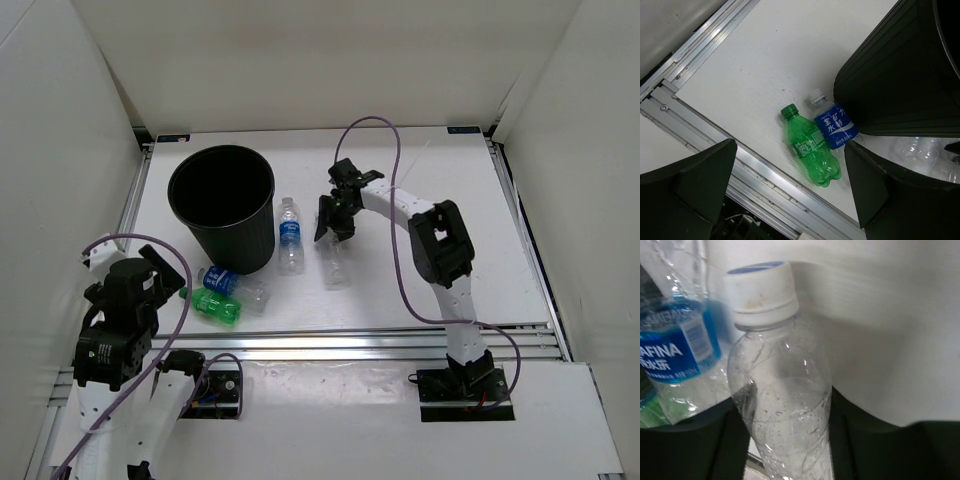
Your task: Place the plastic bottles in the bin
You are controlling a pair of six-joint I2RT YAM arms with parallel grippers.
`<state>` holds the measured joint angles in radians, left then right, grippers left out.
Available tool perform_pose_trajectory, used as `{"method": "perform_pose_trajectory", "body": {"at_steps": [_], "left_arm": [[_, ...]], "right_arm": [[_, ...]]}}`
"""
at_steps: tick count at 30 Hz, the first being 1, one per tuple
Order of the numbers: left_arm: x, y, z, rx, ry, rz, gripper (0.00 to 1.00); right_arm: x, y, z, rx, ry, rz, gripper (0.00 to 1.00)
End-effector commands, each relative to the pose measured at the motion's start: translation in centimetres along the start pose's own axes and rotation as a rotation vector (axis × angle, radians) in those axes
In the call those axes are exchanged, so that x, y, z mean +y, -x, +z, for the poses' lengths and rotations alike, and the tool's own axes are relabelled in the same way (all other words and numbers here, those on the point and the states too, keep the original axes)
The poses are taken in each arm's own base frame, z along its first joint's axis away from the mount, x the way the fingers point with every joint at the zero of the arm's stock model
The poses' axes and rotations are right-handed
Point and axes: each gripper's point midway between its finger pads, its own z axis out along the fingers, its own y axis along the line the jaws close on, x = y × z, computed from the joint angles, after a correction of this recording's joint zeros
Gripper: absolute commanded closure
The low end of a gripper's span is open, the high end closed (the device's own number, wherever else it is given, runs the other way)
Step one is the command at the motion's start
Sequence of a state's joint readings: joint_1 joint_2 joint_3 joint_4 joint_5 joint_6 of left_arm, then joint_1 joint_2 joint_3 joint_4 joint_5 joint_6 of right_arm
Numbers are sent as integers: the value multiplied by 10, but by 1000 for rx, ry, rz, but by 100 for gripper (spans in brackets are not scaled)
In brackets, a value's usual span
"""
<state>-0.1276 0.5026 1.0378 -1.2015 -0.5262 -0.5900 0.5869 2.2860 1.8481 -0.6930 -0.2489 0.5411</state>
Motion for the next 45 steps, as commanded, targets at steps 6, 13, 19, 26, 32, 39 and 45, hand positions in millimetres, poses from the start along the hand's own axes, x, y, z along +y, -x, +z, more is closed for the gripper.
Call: {"method": "perform_pose_trajectory", "body": {"at_steps": [6, 13, 19, 26, 32, 39, 45], "left_arm": [[-3, 25, -6, -71, 2, -18, 0], [-32, -6, -4, 66, -118, -182, 0], [-42, -50, 6, 238, -132, -183, 0], [-50, -66, 15, 342, -139, -90, 0], [-53, -92, 29, 419, -124, -75, 0], [-53, -130, 58, 448, -49, -267, 0], [-50, -168, 90, 440, -9, -400, 0]], "right_arm": [[39, 13, -153, -274, 80, -18, 58], [190, 54, -328, -760, 374, -284, 58], [279, 88, -317, -986, 421, -547, 57], [336, 100, -281, -1114, 548, -667, 33], [371, 64, -363, -1306, 619, -717, 0], [318, 26, -468, -1356, 526, -655, 0], [304, -20, -467, -1278, 400, -783, 0]]}}
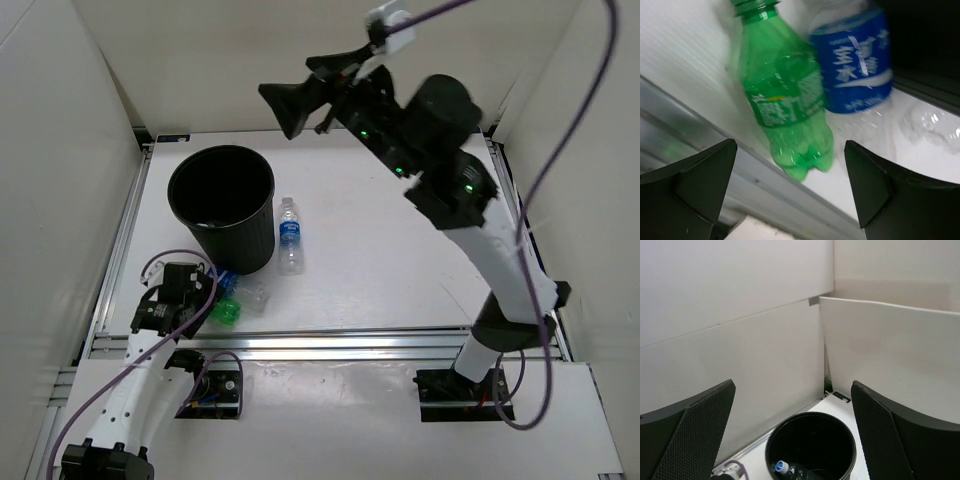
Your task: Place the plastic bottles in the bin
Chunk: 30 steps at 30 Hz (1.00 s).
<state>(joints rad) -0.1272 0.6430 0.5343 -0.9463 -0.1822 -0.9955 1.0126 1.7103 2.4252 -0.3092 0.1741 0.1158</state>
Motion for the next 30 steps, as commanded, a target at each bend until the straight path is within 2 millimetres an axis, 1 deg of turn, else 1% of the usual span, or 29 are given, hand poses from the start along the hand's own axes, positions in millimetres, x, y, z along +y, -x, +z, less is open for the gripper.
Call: {"method": "perform_pose_trajectory", "body": {"at_steps": [1, 2, 3, 4, 5, 7, 8, 9, 10, 11, 12, 13, 14, 15, 16, 17, 18, 19, 21, 22, 23, 24, 25, 26, 27, 28, 29, 30], "left_arm": [[-14, 7, 17, -57, -74, -168, 0], [-12, 4, 21, -54, -69, -176, 0], [-3, 3, 28, -61, -42, -182, 0], [-1, 2, 32, -67, -29, -190, 0], [5, 4, 34, -79, -10, -197, 0], [6, 4, 41, -96, -17, -190, 0], [12, 3, 44, -91, 7, -195, 4], [10, 4, 44, -96, -2, -198, 16], [15, 2, 47, -94, 12, -194, 28], [17, 1, 47, -88, 21, -191, 39], [20, -2, 47, -81, 34, -189, 45], [13, 5, 38, -93, 14, -193, 52], [17, 4, 31, -82, 32, -189, 60], [16, 8, 23, -92, 36, -189, 60], [7, 22, 5, -125, 15, -212, 60], [5, 29, -9, -148, 5, -227, 60], [5, 35, -22, -169, 5, -245, 60], [5, 49, -50, -208, 7, -251, 60], [0, 66, -83, -258, -16, -236, 57], [5, 75, -101, -292, 8, -224, 57], [-12, 98, -140, -364, -79, -243, 57], [-20, 111, -154, -395, -93, -200, 57], [-33, 125, -173, -437, -145, -174, 57], [-67, 156, -217, -548, -309, -167, 55], [-86, 171, -226, -597, -336, -24, 55], [-106, 183, -241, -642, -397, 45, 53], [-127, 192, -261, -677, -479, 107, 51], [-148, 207, -256, -705, -484, 173, 46]], "right_arm": [[6, -56, -7, 176, -39, -123, 0], [4, -61, -11, 200, -41, -128, 0], [7, -66, -14, 217, -40, -130, 0], [11, -65, -16, 225, -29, -139, 0], [7, -64, -18, 229, -49, -155, 0], [14, -63, -22, 235, -46, -182, 0], [11, -67, -22, 244, -57, -199, 0], [14, -60, -26, 233, -53, -207, 0], [14, -65, -25, 245, -51, -219, 0], [11, -64, -28, 245, -65, -221, 0], [9, -64, -28, 245, -77, -222, 0], [7, -64, -28, 244, -86, -223, 0], [5, -69, -28, 256, -95, -228, 0], [3, -73, -28, 266, -106, -232, 0], [3, -78, -27, 278, -106, -236, 0], [2, -83, -27, 288, -104, -249, 0], [5, -95, -29, 321, -95, -257, 0], [5, -99, -29, 330, -94, -260, 0], [0, -112, -30, 361, -125, -253, 0], [-4, -117, -31, 372, -152, -245, 0], [-9, -127, -32, 399, -188, -239, 0], [-17, -124, -32, 390, -245, -167, 0], [-21, -129, -37, 428, -262, -130, 0], [-31, -124, -37, 424, -277, -81, 0], [-30, -127, -37, 428, -276, -12, 0], [-33, -128, -39, 436, -267, 8, 0], [-40, -130, -40, 446, -262, 30, 0], [-44, -131, -42, 451, -265, 48, 0]]}}
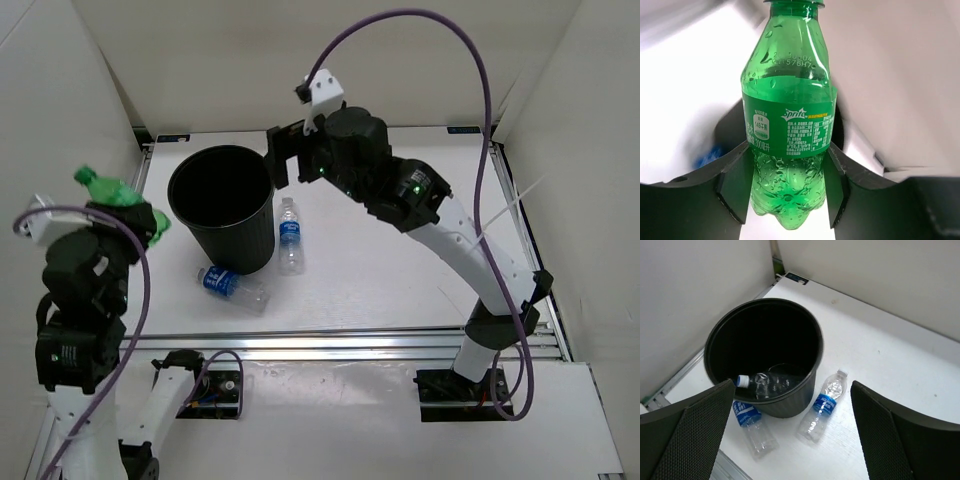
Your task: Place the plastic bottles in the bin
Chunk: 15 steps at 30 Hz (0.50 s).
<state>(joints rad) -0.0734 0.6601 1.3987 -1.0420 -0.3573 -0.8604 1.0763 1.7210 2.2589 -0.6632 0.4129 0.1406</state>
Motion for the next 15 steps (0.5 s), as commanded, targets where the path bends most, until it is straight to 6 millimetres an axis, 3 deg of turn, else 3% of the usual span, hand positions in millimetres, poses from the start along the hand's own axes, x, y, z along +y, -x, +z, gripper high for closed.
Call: {"method": "perform_pose_trajectory", "body": {"at_steps": [1, 3, 4, 6, 8, 9, 11, 13, 15], "left_arm": [[-54, 17, 45, -33, -145, 295, 46], [-67, -3, 65, 43, -202, 345, 44], [-70, -18, 83, 96, -207, 372, 44], [-72, -40, 100, 161, -234, 419, 41], [-69, -55, 115, 202, -215, 479, 32], [-68, -43, 116, 157, -184, 491, 0], [-79, -21, 104, 78, -196, 533, 0], [-99, 18, 80, -35, -241, 557, 0], [-101, 44, 54, -120, -254, 578, 0]], "right_arm": [[-20, 13, -11, -13, 3, 158, 0], [-29, 14, -9, -12, -2, 202, 0], [-33, 10, -6, -4, -13, 214, 0], [-44, -3, -5, 36, -48, 246, 0], [-56, -9, -4, 61, -77, 280, 0], [-58, -23, 1, 120, -83, 294, 0], [-68, -26, 3, 153, -82, 355, 0], [-73, -46, 10, 223, -72, 405, 0], [-85, -69, 19, 306, -57, 527, 0]]}}
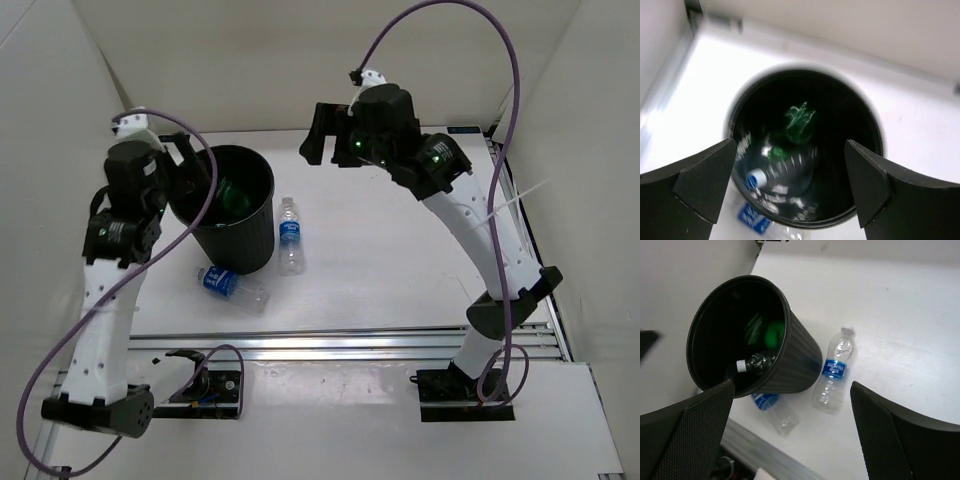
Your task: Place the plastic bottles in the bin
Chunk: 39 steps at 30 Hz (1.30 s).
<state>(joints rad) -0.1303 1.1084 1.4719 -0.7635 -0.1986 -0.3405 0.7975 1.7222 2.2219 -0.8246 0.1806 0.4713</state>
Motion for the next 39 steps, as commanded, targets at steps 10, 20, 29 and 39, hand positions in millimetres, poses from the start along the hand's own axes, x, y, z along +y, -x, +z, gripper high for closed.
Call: {"method": "perform_pose_trajectory", "body": {"at_steps": [10, 20, 29, 39], "left_arm": [[39, -24, -126, -127, -10, -105, 0], [47, -56, -144, -32, -12, -91, 0], [56, -84, -136, 56, 60, -197, 0], [69, -144, -100, 114, 152, -391, 0]], "right_arm": [[-41, -143, 142, 489, 314, 250, 0], [-61, -241, 231, 682, 289, 344, 0], [-77, -307, 230, 817, 205, 397, 38], [-79, -194, 129, 593, 178, 297, 72]]}}
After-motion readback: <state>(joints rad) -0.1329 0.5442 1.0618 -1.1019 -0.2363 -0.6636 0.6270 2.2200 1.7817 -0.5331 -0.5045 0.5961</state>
